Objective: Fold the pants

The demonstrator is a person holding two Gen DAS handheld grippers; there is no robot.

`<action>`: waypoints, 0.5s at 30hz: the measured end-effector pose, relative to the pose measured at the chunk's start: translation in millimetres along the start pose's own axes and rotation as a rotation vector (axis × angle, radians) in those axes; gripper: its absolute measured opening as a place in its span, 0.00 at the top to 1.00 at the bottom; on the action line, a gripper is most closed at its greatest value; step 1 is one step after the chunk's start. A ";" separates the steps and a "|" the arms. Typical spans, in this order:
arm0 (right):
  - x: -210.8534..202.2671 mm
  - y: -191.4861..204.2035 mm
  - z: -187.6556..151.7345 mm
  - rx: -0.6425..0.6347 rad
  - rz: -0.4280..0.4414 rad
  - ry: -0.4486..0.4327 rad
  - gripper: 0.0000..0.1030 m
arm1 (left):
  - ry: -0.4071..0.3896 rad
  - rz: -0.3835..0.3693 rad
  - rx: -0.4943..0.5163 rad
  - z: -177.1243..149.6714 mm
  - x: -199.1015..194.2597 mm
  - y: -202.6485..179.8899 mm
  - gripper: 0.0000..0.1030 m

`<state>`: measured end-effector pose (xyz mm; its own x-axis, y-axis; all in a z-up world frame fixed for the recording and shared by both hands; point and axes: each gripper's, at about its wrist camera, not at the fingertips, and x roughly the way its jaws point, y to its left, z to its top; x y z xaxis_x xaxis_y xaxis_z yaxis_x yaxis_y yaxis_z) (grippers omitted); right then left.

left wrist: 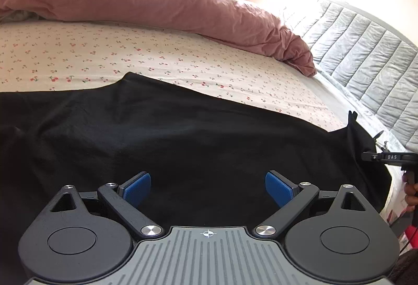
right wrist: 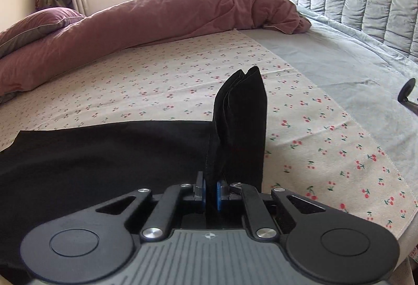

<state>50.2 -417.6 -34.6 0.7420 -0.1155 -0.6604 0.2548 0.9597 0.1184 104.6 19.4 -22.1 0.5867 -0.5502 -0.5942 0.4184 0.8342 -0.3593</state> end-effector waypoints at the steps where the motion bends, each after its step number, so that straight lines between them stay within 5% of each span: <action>1: 1.8 12.9 0.7 -0.023 0.029 0.007 0.92 | 0.001 -0.009 -0.012 0.8 1.9 0.0 0.08; 8: 23.2 82.9 -5.1 -0.134 0.206 0.114 0.91 | 0.029 -0.126 -0.095 4.3 22.8 -2.7 0.14; 15: 30.4 134.9 -12.3 -0.238 0.323 0.176 0.90 | 0.127 -0.282 -0.215 11.4 60.8 -4.3 0.33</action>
<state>99.5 -288.5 -47.8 0.6377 0.2259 -0.7364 -0.1381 0.9741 0.1792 146.4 -18.1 -48.5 0.3732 -0.7617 -0.5297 0.3881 0.6467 -0.6566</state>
